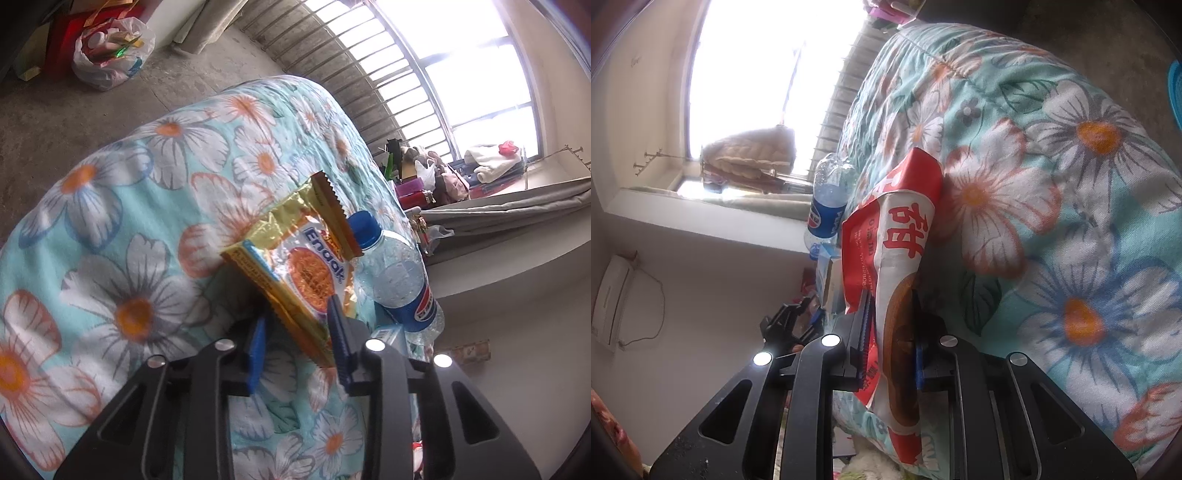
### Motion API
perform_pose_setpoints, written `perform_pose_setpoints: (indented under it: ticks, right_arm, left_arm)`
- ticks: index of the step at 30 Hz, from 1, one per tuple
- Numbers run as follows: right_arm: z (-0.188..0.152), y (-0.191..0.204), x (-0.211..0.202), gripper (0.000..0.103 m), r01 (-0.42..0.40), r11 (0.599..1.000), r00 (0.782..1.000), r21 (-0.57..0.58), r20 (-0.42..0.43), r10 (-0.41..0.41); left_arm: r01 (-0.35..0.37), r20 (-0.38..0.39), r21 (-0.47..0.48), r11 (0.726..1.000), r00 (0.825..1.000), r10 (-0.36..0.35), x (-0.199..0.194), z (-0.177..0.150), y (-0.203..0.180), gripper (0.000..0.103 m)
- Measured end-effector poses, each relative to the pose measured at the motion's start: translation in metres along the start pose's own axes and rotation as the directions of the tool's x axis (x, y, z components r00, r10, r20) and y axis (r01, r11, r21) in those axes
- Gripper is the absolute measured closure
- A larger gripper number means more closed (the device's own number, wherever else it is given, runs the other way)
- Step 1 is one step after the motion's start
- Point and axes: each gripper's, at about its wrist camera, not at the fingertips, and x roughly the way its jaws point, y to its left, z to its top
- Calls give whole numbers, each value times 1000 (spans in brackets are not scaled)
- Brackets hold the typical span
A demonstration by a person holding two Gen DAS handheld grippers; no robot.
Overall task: Collect trash
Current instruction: 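Grasp the yellow biscuit packet with the left gripper while the right gripper holds the snack bag, then carry the biscuit packet and snack bag toward the blue wastebasket with both grippers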
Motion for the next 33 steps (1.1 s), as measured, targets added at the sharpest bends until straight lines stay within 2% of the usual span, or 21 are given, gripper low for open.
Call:
perform_pose_setpoints:
  ticks: [6, 14, 19, 27, 33]
  right_arm:
    - [-1, 1, -5, 89, -26, 1000, 1000, -1, 5, 26]
    - [-1, 5, -18, 92, -75, 997, 997, -3, 36, 75]
    - [-1, 4, -29, 94, -100, 995, 993, -3, 59, 100]
    - [-2, 4, -56, 95, -132, 991, 984, -22, 119, 134]
    - [-7, 5, -72, 95, -167, 985, 972, -43, 159, 171]
  left_arm:
    - [31, 5, -4, 1000, 1000, -31, -8, -7, 5, 87]
    - [96, 21, 53, 994, 995, -97, -33, -13, -6, 91]
    - [136, 60, 108, 985, 988, -143, -57, -16, -19, 92]
    - [196, 100, 243, 950, 969, -226, -94, -24, -55, 94]
    - [253, 89, 361, 898, 949, -303, -112, -40, -94, 94]
